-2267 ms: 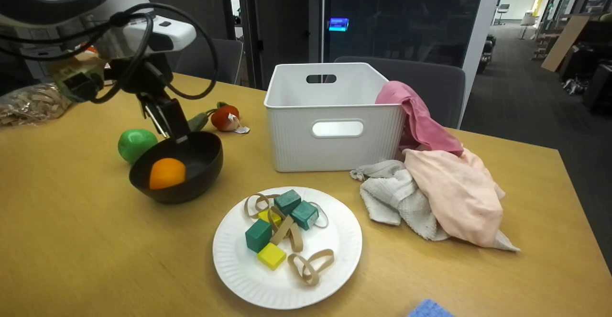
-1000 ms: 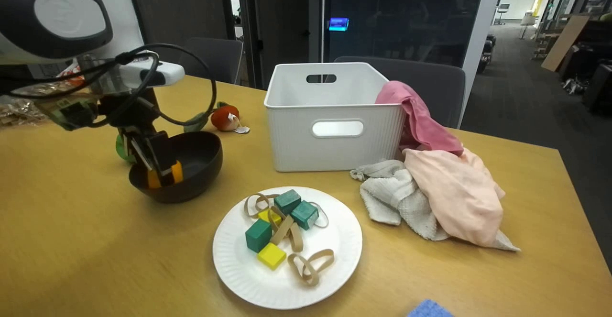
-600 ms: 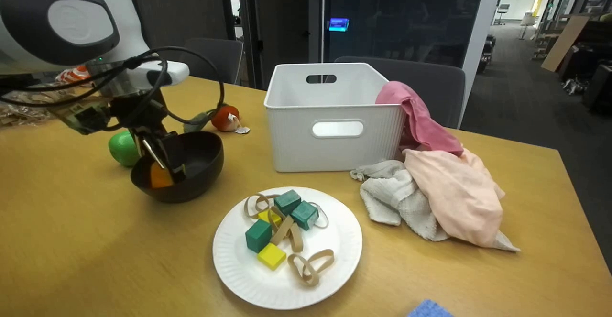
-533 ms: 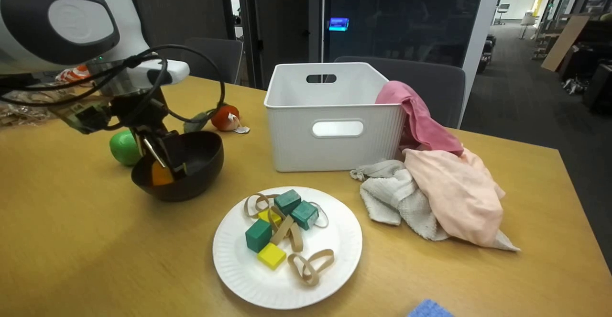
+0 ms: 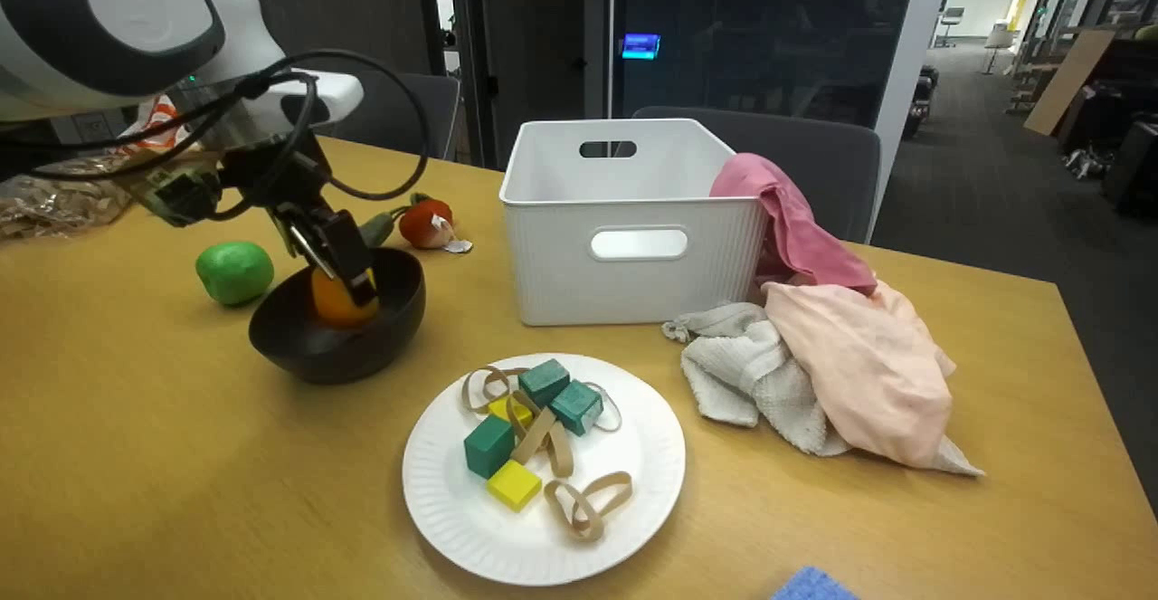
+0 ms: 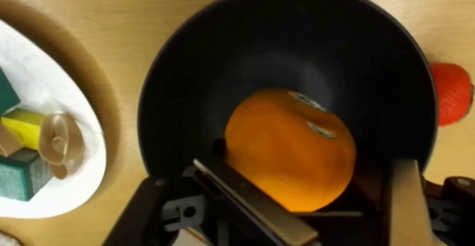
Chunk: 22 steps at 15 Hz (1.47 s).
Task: Put the items in the bowl on the table and put the plush in the bowl
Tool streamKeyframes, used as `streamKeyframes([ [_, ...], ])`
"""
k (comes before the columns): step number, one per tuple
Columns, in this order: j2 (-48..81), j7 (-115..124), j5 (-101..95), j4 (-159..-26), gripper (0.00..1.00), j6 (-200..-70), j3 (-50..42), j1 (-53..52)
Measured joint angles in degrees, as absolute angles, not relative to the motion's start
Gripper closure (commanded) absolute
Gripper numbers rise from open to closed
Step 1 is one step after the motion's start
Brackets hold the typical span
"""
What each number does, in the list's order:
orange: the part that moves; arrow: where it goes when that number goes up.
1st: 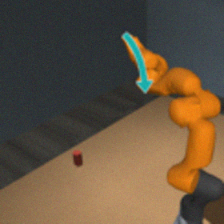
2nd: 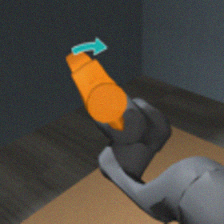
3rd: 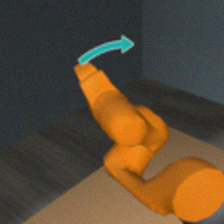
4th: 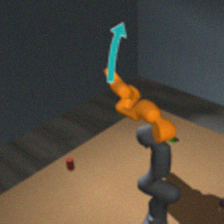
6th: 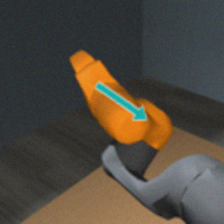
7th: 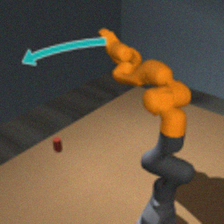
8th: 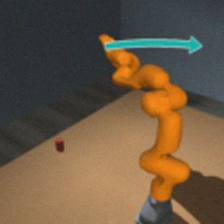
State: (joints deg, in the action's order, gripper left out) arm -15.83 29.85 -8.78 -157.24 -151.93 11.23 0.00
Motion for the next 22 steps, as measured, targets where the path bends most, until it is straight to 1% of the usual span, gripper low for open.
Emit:
streamKeyframes([
  [3, -19.6, 29.9, -8.8, -157.2, 0.43, -154.6, 11.7, 0.0],
  [6, -22.4, 29.8, -8.8, -157.1, 0.43, -157.3, 14.6, -0.1],
  [13, -22.3, 30.8, -11.6, -157.3, 0.43, -166.3, 24.0, -0.2],
  [14, -21.8, 30.9, -12.3, -157.4, 0.41, -167.5, 24.7, -0.2],
  [15, -21.2, 31.0, -12.8, -157.5, 0.04, -168.8, 25.2, -0.2],
  [16, -20.5, 31.0, -12.9, -157.6, 0.04, -170.1, 25.5, -0.2],
  [17, -19.8, 31.0, -12.9, -157.8, 0.00, -171.4, 25.7, -0.2],
  [22, -15.6, 31.0, -12.7, -157.9, 0.00, -175.9, 24.3, -1.1],
])
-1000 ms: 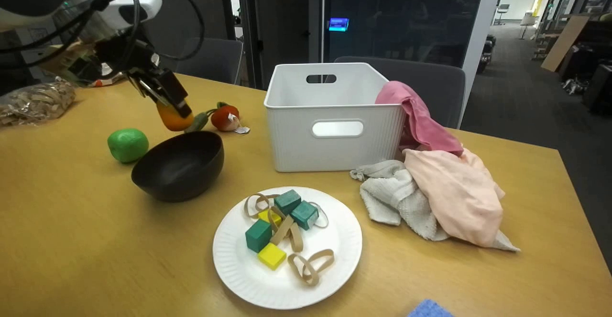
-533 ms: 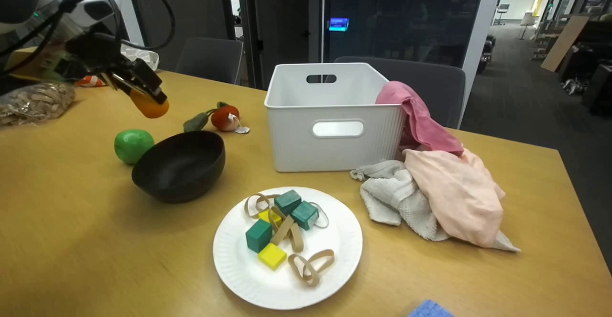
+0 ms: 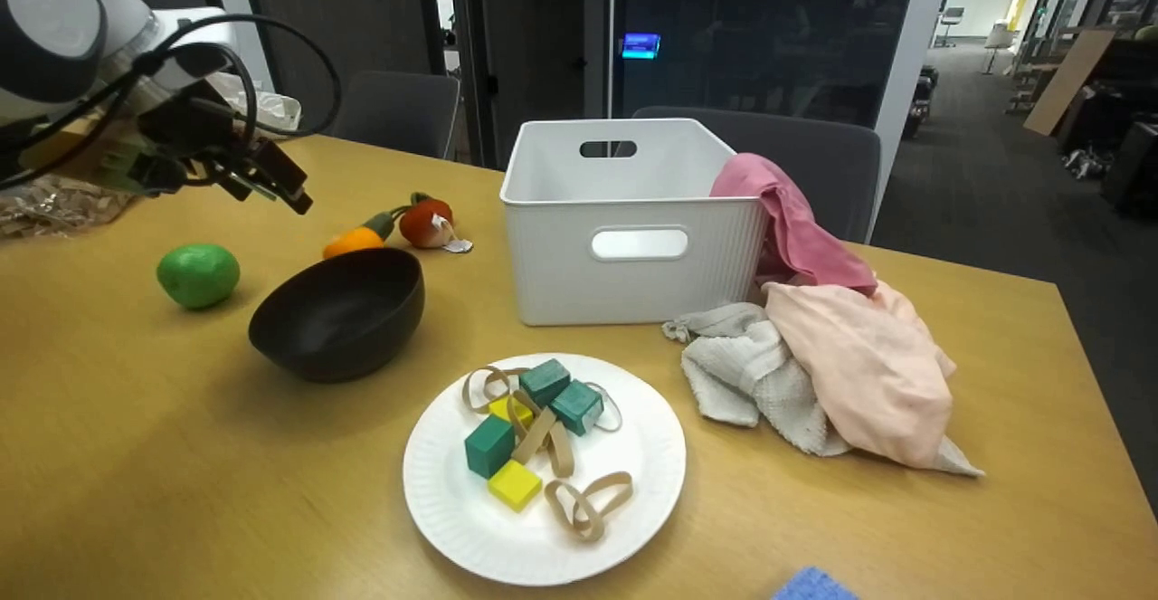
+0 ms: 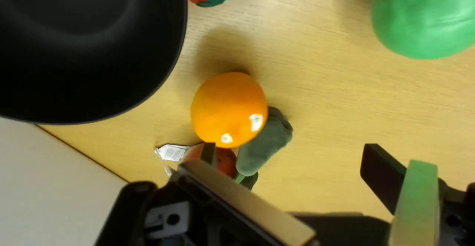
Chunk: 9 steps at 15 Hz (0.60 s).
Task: Put the items in the bowl on the table and put the plush in the bowl
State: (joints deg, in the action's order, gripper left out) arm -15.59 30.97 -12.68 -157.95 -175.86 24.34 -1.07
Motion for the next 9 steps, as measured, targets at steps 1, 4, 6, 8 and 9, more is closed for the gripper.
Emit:
streamKeyframes([
  [1, -14.8, 30.9, -12.5, -157.9, 0.00, -175.9, 23.5, -1.8],
  [4, -13.5, 30.3, -11.3, -157.9, 0.00, -175.9, 20.5, -4.9],
  [6, -13.6, 30.1, -10.4, -157.8, 0.00, -175.7, 19.2, -6.6],
  [8, -13.5, 29.9, -10.3, -157.1, 0.00, -174.7, 18.8, -7.4],
  [9, -13.5, 29.6, -10.4, -156.4, 0.00, -173.8, 18.8, -7.5],
])
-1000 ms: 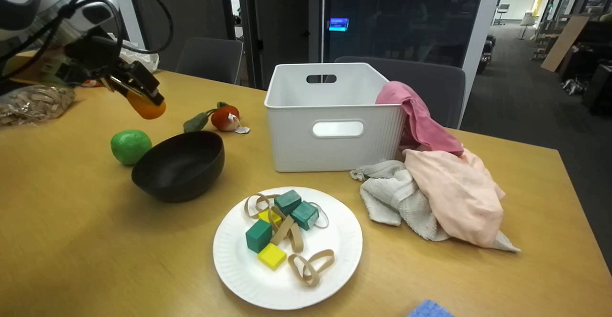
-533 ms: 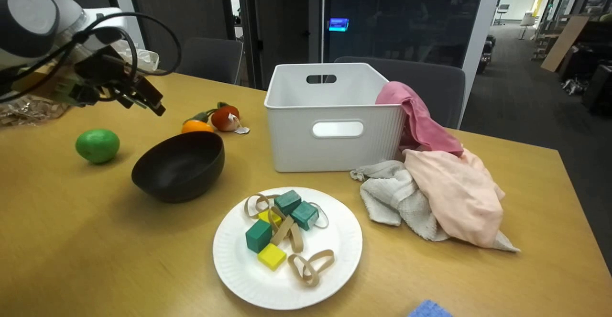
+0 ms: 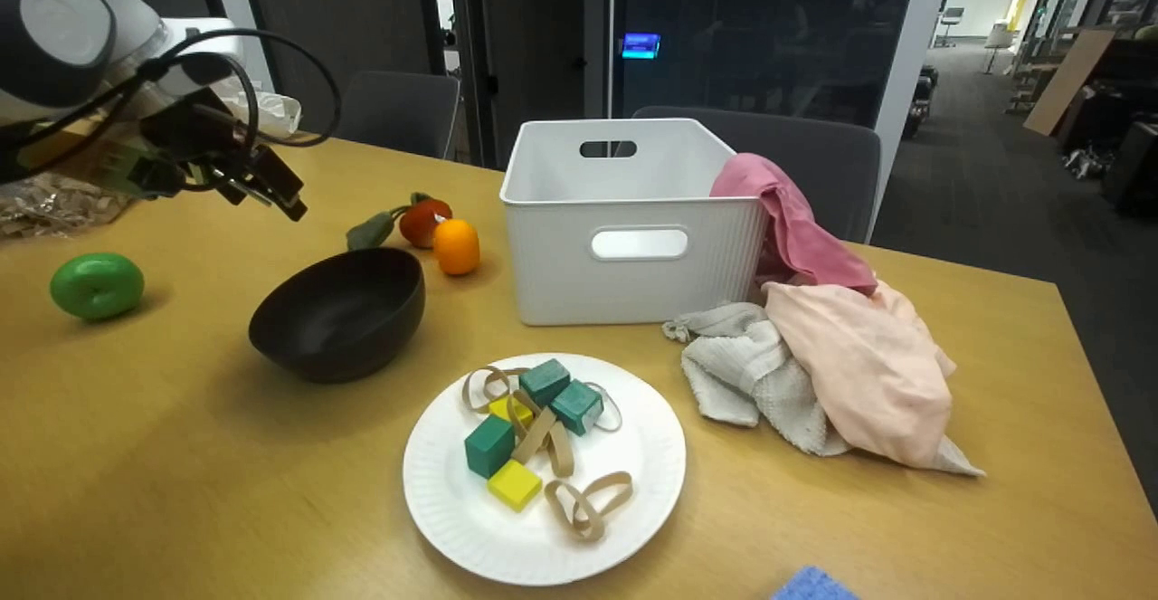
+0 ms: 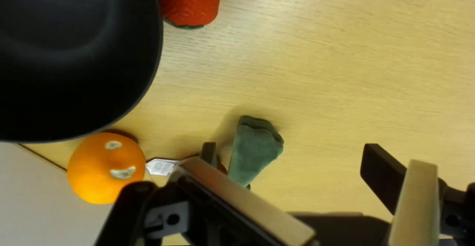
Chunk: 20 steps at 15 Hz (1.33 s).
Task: Put the items in the bowl on the table and put the plush in the bowl
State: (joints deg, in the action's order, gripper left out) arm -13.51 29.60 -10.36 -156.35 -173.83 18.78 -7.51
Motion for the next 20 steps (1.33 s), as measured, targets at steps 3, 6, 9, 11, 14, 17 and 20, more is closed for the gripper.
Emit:
streamKeyframes([
  [3, -13.0, 28.5, -10.6, -153.0, 0.00, -169.9, 18.8, -7.4],
  [6, -11.9, 26.1, -8.8, -150.3, 0.00, -165.5, 18.1, -8.7],
  [9, -11.8, 25.6, -8.1, -150.1, 0.00, -164.8, 17.8, -9.7],
  [11, -11.8, 25.7, -8.1, -150.2, 0.00, -164.7, 17.7, -9.7],
  [14, -11.3, 27.2, -9.2, -149.7, 0.00, -164.9, 18.1, -9.0],
  [17, -8.8, 31.4, -15.5, -146.2, 0.00, -164.8, 19.3, -5.8],
  [20, -4.4, 36.7, -23.6, -140.7, 0.00, -163.5, 20.0, -2.4],
])
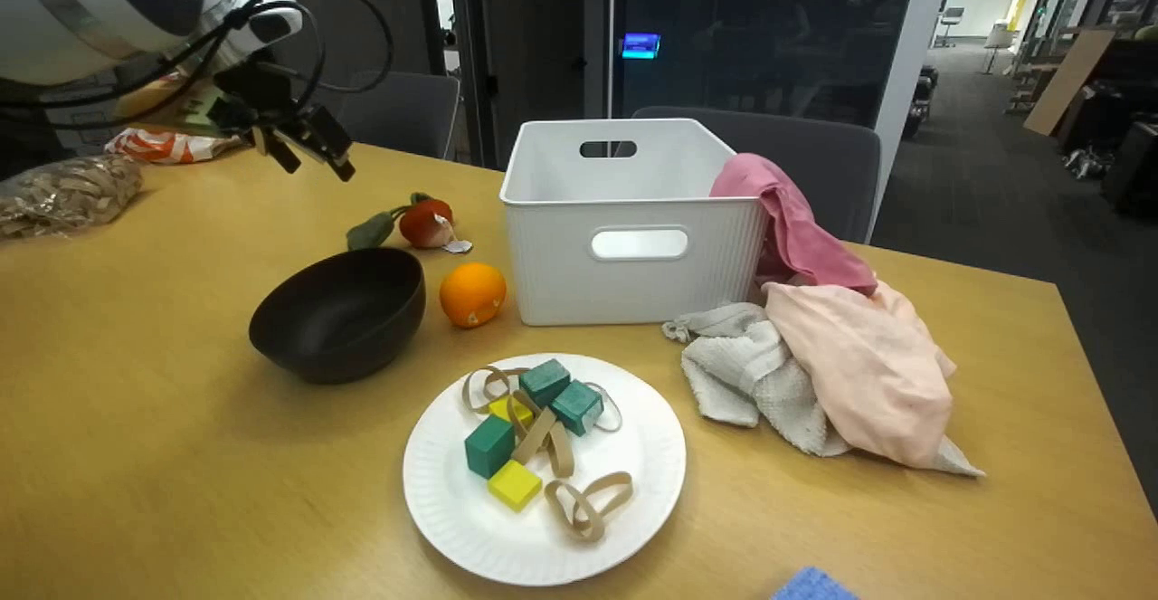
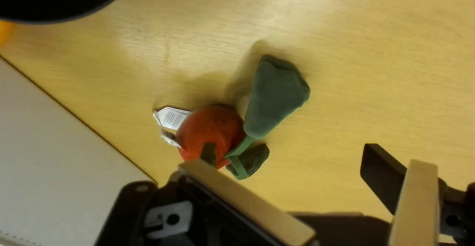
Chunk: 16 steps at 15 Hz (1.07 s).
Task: Put the items in the bowl on the table and put the plush in the bowl
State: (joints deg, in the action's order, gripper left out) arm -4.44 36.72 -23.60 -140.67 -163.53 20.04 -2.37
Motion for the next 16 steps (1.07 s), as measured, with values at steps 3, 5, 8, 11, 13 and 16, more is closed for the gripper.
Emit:
streamKeyframes([
  [3, 1.1, 41.1, -29.8, -134.5, 0.00, -160.7, 20.1, -1.5],
  [5, 5.1, 41.4, -29.7, -130.9, 0.00, -159.1, 20.5, -1.8],
  [8, 10.6, 41.0, -27.3, -126.6, 0.00, -158.6, 21.8, -2.4],
  [11, 14.4, 40.9, -23.8, -123.6, 0.00, -157.4, 22.9, -2.4],
  [13, 15.8, 40.3, -20.5, -122.1, 0.00, -154.8, 21.8, -3.4],
  [16, 16.3, 38.8, -15.5, -120.5, 0.00, -151.2, 15.7, -8.4],
])
